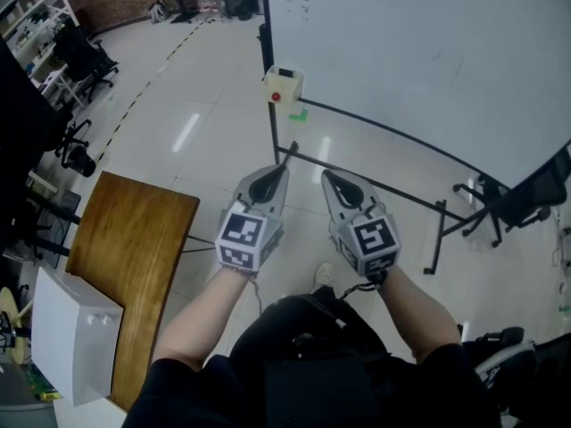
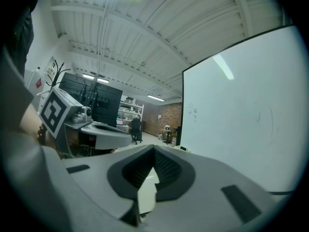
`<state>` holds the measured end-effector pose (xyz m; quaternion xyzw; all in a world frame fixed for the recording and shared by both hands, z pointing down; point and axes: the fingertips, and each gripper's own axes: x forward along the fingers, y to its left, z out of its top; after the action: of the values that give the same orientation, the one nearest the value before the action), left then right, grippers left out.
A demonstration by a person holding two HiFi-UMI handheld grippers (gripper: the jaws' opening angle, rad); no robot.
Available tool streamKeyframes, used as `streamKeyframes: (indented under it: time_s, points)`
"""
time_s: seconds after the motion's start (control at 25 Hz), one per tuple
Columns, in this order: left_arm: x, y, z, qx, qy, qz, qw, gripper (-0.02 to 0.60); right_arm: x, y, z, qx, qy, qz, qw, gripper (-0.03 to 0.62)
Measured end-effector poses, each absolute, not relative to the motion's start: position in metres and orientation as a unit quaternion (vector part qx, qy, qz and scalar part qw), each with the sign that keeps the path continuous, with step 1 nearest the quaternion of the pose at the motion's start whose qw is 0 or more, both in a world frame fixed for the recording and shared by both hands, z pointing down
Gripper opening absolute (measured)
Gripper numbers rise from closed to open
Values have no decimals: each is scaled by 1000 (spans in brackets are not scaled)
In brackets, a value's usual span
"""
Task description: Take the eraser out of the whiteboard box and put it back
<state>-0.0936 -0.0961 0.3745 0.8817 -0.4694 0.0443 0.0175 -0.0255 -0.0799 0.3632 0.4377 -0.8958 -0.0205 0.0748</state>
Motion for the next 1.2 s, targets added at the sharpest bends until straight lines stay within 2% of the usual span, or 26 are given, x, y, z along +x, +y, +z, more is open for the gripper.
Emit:
streamKeyframes:
  time_s: [0.48, 1.2]
  points:
    - [-89, -49, 364, 885, -465, 31, 18, 0, -31, -38, 352, 430, -899, -41, 76, 15]
    - [-43, -16, 376, 867, -495, 48, 26, 0, 9, -10, 364, 386, -917, -27, 92, 15]
